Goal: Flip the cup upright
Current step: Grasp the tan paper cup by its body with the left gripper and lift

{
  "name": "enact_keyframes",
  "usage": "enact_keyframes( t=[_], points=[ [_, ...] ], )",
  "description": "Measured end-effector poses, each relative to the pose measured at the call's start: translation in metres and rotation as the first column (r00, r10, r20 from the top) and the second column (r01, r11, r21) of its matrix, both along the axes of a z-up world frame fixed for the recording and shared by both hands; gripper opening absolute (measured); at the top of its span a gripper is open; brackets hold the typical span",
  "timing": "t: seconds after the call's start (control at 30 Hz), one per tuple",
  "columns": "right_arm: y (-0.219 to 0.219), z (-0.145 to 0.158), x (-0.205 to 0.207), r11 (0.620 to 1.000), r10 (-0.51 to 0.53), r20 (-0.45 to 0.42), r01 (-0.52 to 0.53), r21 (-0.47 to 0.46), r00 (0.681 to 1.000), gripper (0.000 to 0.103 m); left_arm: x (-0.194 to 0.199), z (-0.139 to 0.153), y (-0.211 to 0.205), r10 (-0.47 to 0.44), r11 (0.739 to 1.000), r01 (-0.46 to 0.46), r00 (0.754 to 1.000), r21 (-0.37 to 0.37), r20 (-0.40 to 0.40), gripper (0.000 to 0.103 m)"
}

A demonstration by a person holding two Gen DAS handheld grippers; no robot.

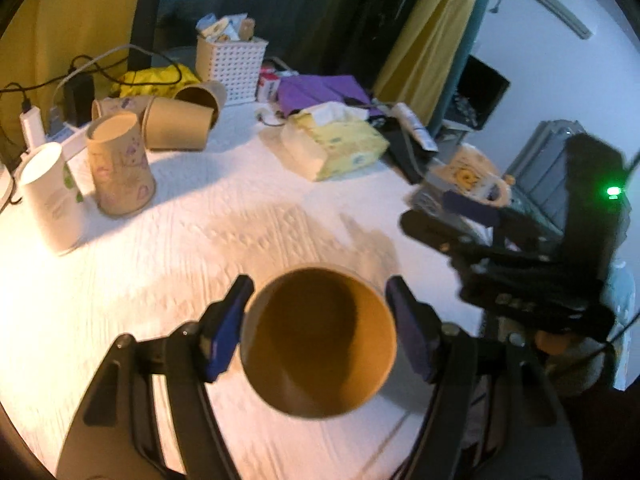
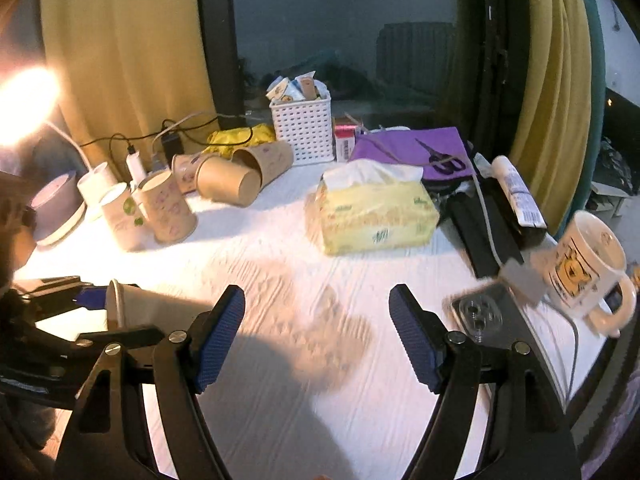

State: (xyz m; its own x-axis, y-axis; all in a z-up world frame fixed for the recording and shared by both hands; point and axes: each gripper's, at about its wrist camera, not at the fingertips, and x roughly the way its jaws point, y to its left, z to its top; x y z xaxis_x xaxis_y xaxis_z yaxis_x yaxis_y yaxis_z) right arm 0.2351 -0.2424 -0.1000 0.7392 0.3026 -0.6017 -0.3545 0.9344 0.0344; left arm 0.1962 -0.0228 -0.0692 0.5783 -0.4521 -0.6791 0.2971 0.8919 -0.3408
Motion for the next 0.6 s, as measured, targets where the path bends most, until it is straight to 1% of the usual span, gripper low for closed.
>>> enact_keyframes(
  t=[0.1,0.17,0.37,0.6],
  points=[
    [0.003,-0.003,-0.018,1.000,-0.005,-0.007,0.005,-0.009,1.000,0.078,-0.023,0.009,0.006,-0.013,0.999,0.014,1.000,-0.029,0.020,0.069],
    [0.006,-0.004,-0.029,1.000,-0.003,-0.011,0.003,-0.017,1.000,0.078,-0.037,0.013,0.007,-0.026,0.999,0.028,0.999,-0.030,0.035,0.069],
    [0.015,-0.008,-0.055,0.999,0.017,-0.022,-0.018,-0.038,1.000,0.078,-0.060,0.013,0.014,-0.043,0.997,0.045,0.998,-0.057,0.036,0.069],
    [0.013,-0.007,-0.067,0.999,0.024,-0.021,-0.025,-0.045,0.999,0.078,-0.067,0.012,0.015,-0.088,0.996,0.089,0.996,-0.025,0.032,0.069]
  ],
)
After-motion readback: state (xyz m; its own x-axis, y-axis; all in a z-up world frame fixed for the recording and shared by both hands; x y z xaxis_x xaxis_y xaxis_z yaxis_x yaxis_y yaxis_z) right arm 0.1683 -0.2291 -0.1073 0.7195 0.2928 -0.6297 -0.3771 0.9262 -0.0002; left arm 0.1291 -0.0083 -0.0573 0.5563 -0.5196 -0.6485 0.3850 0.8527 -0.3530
